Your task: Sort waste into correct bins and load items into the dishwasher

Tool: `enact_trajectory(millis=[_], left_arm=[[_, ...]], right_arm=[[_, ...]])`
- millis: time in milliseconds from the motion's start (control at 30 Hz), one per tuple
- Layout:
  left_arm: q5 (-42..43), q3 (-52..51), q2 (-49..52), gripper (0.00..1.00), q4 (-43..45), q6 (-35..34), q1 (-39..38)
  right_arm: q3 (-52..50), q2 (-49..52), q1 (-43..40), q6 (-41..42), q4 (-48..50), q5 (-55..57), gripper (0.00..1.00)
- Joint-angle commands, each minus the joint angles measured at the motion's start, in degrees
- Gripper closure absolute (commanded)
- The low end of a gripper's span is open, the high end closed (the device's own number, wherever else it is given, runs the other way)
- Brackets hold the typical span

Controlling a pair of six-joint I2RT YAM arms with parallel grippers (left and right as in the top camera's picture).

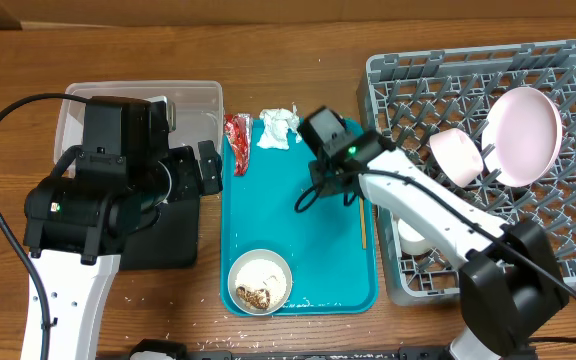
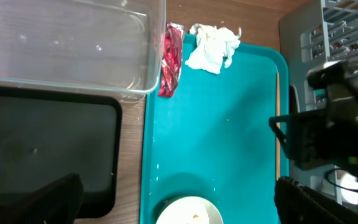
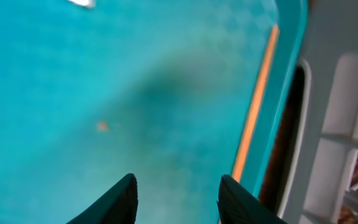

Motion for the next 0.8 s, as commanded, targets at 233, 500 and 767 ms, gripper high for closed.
enact_trajectory(millis=[233, 500, 767], left_arm=[[-0.61, 0.66, 0.09, 0.0, 0.07, -0.37, 0.11], [-0.61, 0.66, 0.09, 0.0, 0.07, -0.37, 0.11], [-0.61, 0.66, 0.09, 0.0, 0.07, -0.37, 0.11]], right_arm=[[-9.7, -0.15, -2.64, 1.95, 6.95, 2.01, 0.56], [-11.69, 3.32, -2.71, 1.95, 9.44, 1.77, 0.56], [-11.69, 7.54, -2.69, 0.74, 9.09, 0.83, 0.7]])
